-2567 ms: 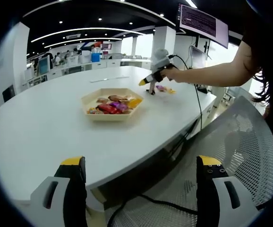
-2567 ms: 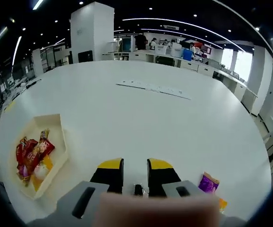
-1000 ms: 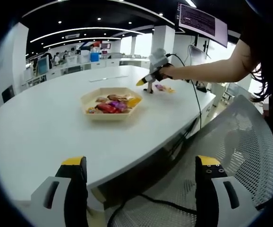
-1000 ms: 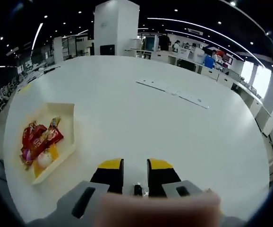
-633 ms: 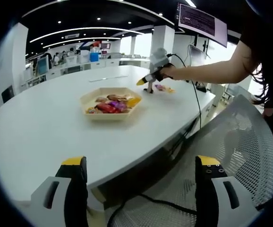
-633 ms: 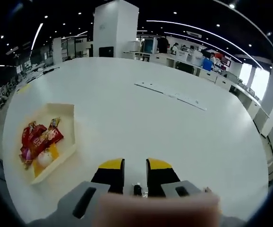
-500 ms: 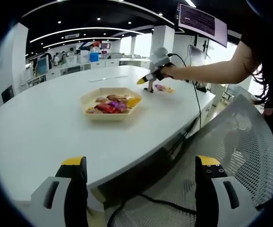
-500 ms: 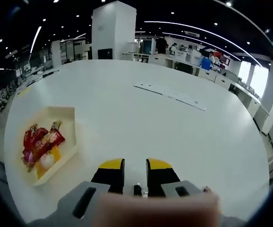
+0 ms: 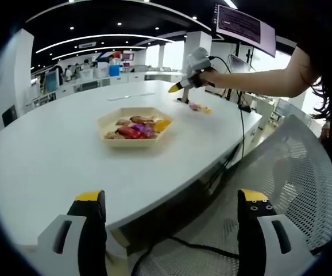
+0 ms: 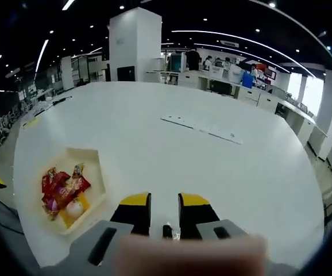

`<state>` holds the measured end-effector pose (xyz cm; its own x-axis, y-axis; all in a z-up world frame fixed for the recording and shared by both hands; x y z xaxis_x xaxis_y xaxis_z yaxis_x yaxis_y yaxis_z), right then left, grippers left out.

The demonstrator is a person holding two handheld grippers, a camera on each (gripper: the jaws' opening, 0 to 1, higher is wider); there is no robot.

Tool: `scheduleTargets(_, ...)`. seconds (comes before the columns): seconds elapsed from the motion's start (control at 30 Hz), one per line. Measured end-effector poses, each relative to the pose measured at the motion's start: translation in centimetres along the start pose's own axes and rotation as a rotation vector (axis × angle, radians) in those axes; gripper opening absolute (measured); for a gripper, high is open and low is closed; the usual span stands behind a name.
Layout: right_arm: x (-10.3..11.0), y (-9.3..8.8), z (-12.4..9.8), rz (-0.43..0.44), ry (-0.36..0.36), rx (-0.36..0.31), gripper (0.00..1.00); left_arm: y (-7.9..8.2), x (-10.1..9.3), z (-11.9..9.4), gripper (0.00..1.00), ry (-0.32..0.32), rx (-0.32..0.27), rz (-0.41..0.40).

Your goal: Place the target food into the container with the food tongs after gripping and lifting it, then release it inside without dropping or visibly crushing the food.

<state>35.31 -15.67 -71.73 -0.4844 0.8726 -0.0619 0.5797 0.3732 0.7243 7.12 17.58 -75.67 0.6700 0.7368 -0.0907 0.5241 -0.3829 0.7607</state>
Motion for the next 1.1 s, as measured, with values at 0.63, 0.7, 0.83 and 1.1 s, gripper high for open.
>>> scheduleTargets(0.63, 1.3, 3.7, -4.4, -0.010, -0.002, -0.015, 0.18, 0.1, -0.2, 0.0, 0.92, -0.018, -0.009, 0.005)
scheduleTargets(0.7, 1.7, 4.0, -4.4, -0.008, 0.006, -0.020, 0.18, 0.1, -0.2, 0.0, 0.92, -0.019, -0.011, 0.005)
scheduleTargets(0.83, 2.8, 4.5, -4.1, -0.014, 0.013, -0.031, 0.18, 0.2, -0.3, -0.1, 0.92, -0.021, -0.017, 0.007)
scheduleTargets(1.1, 4.9, 5.2, -3.2, -0.026, 0.047, -0.029, 0.19, 0.2, -0.3, -0.1, 0.91, -0.020, -0.025, 0.008)
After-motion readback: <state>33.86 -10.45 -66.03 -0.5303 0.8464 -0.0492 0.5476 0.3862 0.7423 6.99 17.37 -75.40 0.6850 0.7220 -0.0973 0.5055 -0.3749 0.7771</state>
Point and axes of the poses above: the point that each gripper's makers call its tool centre point, and the gripper's own axes: z roughly forward along the fingers, x roughly to its left, y roughly out of its top, the point moved 7 cm from there along -z, roughly backward along the fingers, and after that the axes turned 9 degrees about x, right-handed, at the moved point
